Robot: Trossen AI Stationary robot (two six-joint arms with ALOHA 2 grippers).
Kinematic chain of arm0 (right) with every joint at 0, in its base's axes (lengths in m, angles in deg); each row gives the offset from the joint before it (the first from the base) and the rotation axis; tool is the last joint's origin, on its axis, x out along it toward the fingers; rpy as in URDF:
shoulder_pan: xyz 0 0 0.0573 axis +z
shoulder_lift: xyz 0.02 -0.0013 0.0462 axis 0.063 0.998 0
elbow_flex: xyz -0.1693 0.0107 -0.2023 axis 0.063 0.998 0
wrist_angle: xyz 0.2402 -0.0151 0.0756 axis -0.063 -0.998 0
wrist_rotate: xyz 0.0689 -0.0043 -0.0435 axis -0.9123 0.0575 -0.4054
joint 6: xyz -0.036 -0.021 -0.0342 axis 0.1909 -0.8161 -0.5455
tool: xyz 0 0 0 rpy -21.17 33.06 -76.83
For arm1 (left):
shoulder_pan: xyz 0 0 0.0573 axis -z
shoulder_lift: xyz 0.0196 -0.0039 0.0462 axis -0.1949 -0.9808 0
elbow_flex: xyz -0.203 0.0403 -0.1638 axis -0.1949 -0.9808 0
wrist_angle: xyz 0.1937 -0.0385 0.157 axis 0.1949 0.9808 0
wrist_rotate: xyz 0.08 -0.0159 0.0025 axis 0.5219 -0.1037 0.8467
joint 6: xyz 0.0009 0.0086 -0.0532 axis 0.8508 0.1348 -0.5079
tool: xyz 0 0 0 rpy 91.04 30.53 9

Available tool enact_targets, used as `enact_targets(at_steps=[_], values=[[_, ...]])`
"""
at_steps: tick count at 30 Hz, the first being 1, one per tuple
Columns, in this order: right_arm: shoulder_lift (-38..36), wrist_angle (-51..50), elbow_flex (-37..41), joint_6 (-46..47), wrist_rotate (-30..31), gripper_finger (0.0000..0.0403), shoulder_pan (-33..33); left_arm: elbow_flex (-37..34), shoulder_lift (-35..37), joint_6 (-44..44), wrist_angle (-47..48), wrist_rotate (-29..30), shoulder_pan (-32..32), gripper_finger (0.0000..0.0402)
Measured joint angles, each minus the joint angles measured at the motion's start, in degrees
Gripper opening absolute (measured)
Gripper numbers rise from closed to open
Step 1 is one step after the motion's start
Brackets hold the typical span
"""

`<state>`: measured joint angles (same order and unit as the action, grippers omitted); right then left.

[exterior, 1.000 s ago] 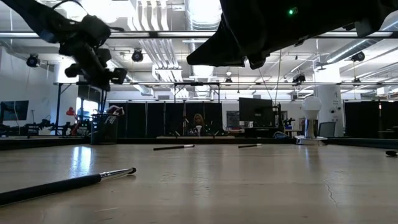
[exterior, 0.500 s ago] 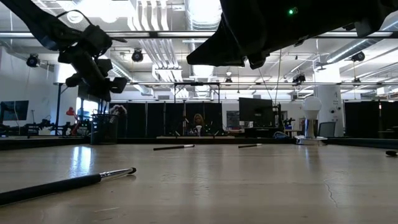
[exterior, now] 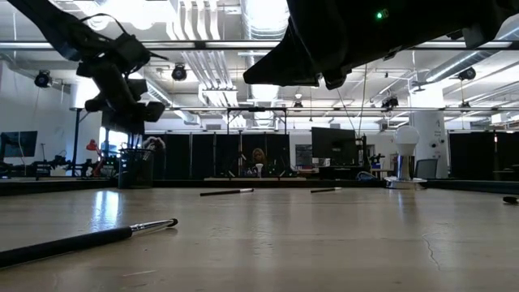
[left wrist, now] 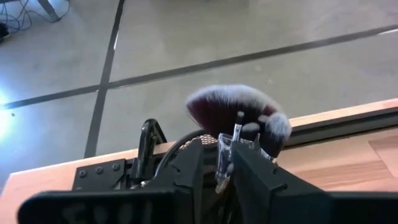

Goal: Pick & Place Makeup Supplies
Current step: Put the makeup brush into the makeup holder

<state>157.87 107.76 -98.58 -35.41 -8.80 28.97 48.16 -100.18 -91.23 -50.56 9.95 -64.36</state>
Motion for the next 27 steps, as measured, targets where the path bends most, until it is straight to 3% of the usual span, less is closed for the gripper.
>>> enact_targets(at_steps=[17,22,27], values=[[0.00,-0.07,0.00,-0.23,0.02,0.0008,0.00,7.84,1.22,5.32,10.90,-1.14,2.63,0.0080],[0.00,-0.18,0.00,-0.63,0.02,0.0008,-0.01,7.42,4.80,7.98,10.22,-2.67,8.46,0.0048],[0.00,-0.14,0.02,-0.63,0.18,0.0008,0.66,3.82,8.62,7.84,6.42,-2.58,19.54,0.0005]])
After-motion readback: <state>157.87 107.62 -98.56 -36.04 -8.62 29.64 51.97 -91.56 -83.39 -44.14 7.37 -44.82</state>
